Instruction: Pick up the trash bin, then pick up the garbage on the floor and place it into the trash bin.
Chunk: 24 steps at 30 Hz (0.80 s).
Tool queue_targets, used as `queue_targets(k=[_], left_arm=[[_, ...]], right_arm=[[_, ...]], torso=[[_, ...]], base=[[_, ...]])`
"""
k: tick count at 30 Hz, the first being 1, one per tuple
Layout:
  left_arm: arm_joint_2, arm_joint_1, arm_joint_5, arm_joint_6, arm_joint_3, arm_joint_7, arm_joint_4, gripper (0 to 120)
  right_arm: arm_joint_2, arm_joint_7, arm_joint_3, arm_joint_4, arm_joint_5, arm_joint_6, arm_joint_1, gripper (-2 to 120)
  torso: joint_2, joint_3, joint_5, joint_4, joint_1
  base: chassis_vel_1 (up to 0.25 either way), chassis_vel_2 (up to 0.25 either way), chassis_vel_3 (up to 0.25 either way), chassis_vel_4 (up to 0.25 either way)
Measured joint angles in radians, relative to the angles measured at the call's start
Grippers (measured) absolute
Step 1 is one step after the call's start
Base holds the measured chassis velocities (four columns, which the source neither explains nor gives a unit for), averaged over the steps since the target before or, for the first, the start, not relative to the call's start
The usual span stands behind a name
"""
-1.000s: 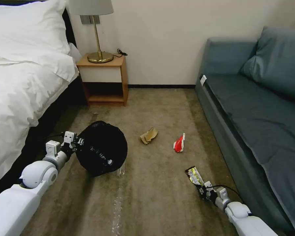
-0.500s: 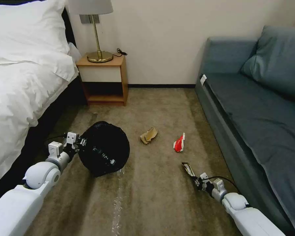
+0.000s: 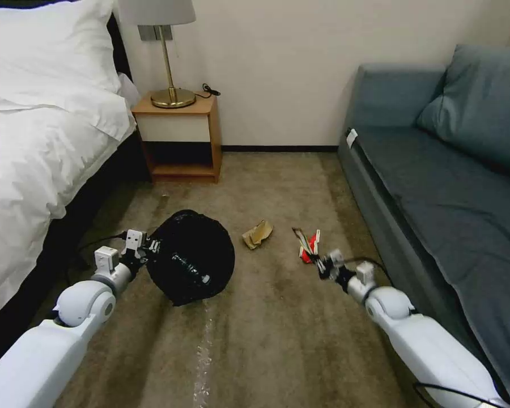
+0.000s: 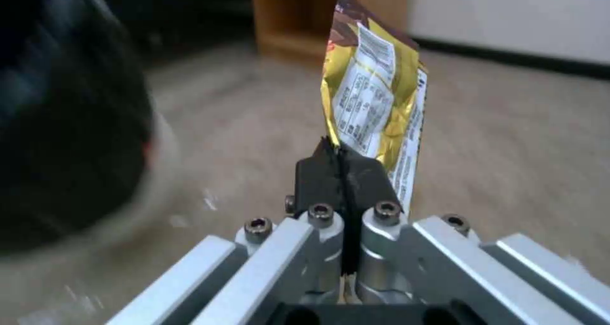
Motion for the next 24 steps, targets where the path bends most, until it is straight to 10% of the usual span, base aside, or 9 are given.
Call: queue_targets(k=[24], left_arm=[[-0.142,-0.117,0.041,-0.051,0.121,-0.031,0.113,4]], right_arm=[[0.143,0.084,-0.226,0.156,0.168,-0.036,0.087,0]], torso=[[0.000,0.000,0.0001,0.0000,0.000]], base=[[0.000,0.000,0.000,0.000]])
